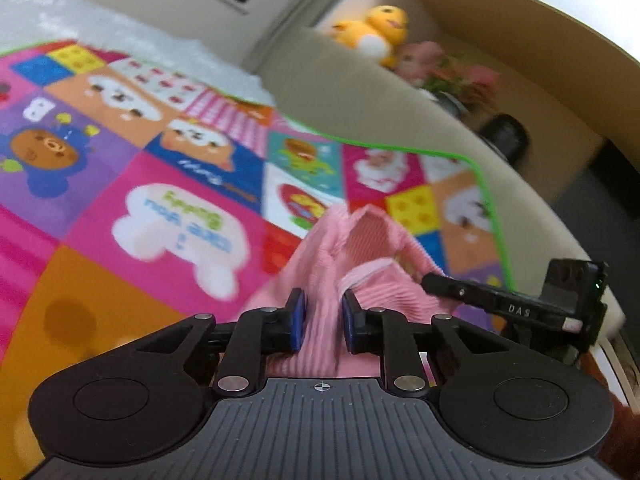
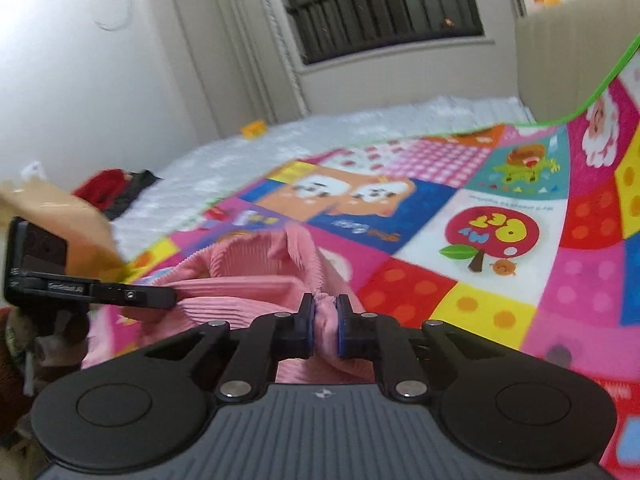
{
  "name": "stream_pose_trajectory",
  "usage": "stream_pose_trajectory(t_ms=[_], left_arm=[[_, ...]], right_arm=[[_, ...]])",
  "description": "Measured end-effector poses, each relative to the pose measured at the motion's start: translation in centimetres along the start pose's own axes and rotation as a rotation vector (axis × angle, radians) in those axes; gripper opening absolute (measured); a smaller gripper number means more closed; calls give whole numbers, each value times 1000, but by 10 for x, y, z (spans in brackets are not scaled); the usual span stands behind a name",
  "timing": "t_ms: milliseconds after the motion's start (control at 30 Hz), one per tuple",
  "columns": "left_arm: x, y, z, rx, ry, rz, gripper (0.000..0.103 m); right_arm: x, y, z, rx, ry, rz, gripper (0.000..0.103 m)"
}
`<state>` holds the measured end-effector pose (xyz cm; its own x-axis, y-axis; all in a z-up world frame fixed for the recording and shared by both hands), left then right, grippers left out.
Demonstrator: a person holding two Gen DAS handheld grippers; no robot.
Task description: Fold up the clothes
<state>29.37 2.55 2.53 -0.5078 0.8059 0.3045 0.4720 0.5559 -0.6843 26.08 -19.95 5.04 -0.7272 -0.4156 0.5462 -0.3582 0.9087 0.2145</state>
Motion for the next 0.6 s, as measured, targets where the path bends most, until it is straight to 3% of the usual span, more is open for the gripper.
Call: stream_pose_trajectory(t_ms=[133, 300, 367, 400, 533, 600], left_arm=[[31, -33, 45, -50, 30, 22, 22], [59, -43, 110, -40, 83, 7, 25], [66, -35, 132, -23, 109, -27, 38], [69, -31, 141, -16, 119, -42, 40], [88, -25, 149, 10, 91, -62, 61], [96, -26, 138, 38, 38, -50, 73]], right_arm=[[54, 17, 43, 36, 21, -28, 10], [79, 21, 117, 152, 78, 62, 10], [83, 19, 143, 181, 105, 93, 11], [85, 18, 155, 185, 125, 100, 13], [103, 6, 171, 163, 120, 114, 59], [116, -1, 163, 112, 84, 108, 61]])
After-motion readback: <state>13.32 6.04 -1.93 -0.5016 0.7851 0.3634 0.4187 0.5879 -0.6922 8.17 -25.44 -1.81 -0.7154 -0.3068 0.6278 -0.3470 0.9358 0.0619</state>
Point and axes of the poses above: each gripper's, at about its wrist camera, not at the fingertips, and x roughly against the way its jaws point, y to its left, z to its underside, the point moved 8 cm from there along -x, roughly the way its jaws point, and after that the axes turned 9 degrees about z, right-handed, at the moved point
